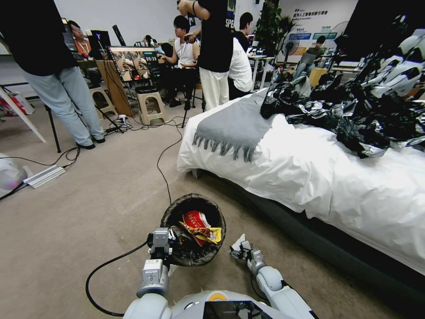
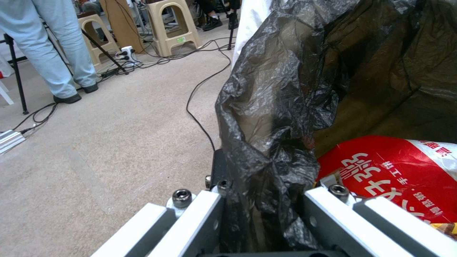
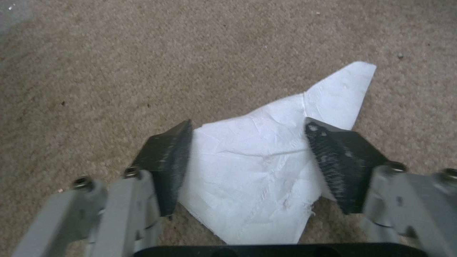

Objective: Pick up the trash bin, then pick up the garbage from the floor and place it into the trash bin.

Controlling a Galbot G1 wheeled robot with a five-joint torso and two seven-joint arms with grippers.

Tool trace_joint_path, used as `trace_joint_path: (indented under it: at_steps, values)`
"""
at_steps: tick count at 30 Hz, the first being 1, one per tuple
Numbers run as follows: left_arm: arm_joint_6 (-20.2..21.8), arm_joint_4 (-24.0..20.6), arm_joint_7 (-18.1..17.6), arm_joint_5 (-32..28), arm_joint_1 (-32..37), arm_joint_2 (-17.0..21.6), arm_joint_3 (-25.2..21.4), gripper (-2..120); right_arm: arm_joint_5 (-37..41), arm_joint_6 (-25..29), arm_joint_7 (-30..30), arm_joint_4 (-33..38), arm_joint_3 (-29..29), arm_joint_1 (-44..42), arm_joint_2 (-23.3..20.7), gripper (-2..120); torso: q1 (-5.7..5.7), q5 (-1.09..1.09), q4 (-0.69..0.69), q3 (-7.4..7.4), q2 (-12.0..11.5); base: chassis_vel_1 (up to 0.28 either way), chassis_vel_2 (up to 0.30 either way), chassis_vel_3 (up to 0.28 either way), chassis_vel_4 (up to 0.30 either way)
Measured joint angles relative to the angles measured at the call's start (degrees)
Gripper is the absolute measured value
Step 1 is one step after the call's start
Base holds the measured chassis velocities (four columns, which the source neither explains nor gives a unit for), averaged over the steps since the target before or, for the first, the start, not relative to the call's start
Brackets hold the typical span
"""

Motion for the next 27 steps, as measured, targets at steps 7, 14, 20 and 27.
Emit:
trace_joint_path:
  at_steps: [7,14,20,27]
  values:
    - [0.0,-0.2,0.0,0.0,0.0,0.1,0.0,0,-0.2,0.4,-0.2,-0.1,0.6,-0.2,-0.1,34,0.00,0.00,0.00,0.00,0.0,0.000,0.000,0.000,0.000]
    - [0.0,-0.2,0.0,-0.1,-0.1,0.1,0.0,0,-0.7,1.4,-0.4,-0.9,1.3,-0.4,-0.4,7,0.00,0.00,0.00,0.00,0.0,0.000,0.000,0.000,0.000]
    - [0.0,-0.2,0.0,-0.2,-0.3,0.2,0.1,0,-0.9,2.0,-0.7,-1.2,1.7,-0.7,-0.7,0,0.00,0.00,0.00,0.00,0.0,0.000,0.000,0.000,0.000]
    - [0.0,-0.2,0.0,-0.4,-0.3,0.3,0.0,0,-1.0,2.2,-0.8,-1.0,2.1,-0.6,-1.0,0,0.00,0.00,0.00,0.00,0.0,0.000,0.000,0.000,0.000]
